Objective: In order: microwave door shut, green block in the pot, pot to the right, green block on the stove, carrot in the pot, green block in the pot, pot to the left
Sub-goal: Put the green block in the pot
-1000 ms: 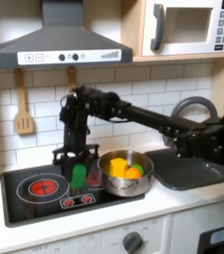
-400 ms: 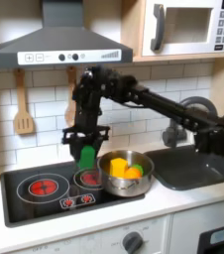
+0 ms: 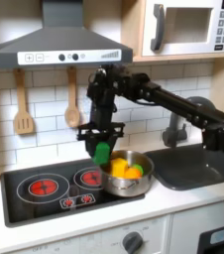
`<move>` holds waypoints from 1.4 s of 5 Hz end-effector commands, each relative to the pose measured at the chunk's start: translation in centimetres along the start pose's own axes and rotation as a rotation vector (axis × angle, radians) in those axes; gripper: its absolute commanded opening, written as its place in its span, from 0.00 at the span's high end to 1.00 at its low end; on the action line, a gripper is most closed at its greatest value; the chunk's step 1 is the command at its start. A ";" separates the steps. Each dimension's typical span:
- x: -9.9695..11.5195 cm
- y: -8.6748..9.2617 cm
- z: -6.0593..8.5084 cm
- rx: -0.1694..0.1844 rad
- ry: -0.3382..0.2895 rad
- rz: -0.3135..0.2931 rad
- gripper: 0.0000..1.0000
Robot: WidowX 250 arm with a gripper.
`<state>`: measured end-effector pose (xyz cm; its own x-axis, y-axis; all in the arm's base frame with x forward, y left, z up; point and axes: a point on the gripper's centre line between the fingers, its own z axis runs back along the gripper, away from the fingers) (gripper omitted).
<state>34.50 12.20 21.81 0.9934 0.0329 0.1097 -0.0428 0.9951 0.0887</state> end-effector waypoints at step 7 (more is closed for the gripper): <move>-3.3 -3.8 -2.8 -0.043 0.112 0.171 0.00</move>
<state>31.58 8.59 18.48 0.9780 0.2080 0.0155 -0.2084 0.9774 0.0358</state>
